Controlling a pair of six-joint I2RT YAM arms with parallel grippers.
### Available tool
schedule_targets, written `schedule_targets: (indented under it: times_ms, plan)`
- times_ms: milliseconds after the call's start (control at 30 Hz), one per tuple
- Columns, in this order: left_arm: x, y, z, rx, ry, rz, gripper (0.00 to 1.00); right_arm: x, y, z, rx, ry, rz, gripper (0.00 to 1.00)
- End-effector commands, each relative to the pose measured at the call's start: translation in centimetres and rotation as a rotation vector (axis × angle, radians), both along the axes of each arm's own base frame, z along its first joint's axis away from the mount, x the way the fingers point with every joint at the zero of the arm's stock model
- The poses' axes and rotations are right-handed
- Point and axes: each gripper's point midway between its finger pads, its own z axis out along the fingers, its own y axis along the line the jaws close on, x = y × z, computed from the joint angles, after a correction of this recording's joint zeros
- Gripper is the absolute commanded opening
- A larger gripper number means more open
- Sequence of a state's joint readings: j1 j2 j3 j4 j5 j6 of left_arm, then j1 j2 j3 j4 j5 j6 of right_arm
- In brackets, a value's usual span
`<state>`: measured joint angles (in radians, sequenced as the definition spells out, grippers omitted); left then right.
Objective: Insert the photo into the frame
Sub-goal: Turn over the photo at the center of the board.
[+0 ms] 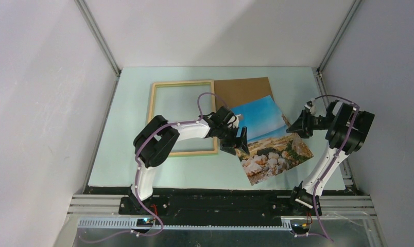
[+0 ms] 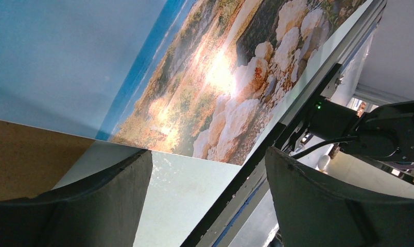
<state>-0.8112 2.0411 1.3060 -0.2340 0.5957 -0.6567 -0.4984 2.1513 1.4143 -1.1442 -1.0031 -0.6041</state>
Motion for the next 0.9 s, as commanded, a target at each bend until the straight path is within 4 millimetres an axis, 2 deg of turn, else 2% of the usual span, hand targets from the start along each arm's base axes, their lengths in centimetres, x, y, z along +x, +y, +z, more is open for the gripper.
schedule_targets:
  times_ms: [0,167,467,600,633,667,867]
  plan:
    - [1.7,1.1,-2.2,0.082,-0.07,0.018,0.88,-0.1,1.7,0.7,0.032,-0.007,0.037,0.54]
    - [2.2,1.2,-1.8,0.076,-0.083,0.022,0.88,-0.2,2.9,1.4,0.021,-0.019,0.069,0.49]
    - [3.8,1.5,0.3,0.033,-0.125,0.03,0.88,-0.1,4.4,3.7,0.007,-0.081,0.111,0.22]
    - [4.6,1.6,1.9,0.0,-0.154,0.026,0.88,-0.1,4.6,5.9,0.001,-0.133,0.106,0.08]
    - [4.7,1.5,2.4,-0.009,-0.16,0.024,0.88,0.0,4.7,6.8,-0.004,-0.155,0.102,0.02]
    - [5.0,1.7,3.0,-0.024,-0.167,0.024,0.88,0.0,4.8,7.8,-0.015,-0.183,0.098,0.0]
    - [6.8,2.5,7.2,-0.087,-0.272,0.009,0.89,0.6,5.3,12.1,-0.164,-0.303,0.074,0.0]
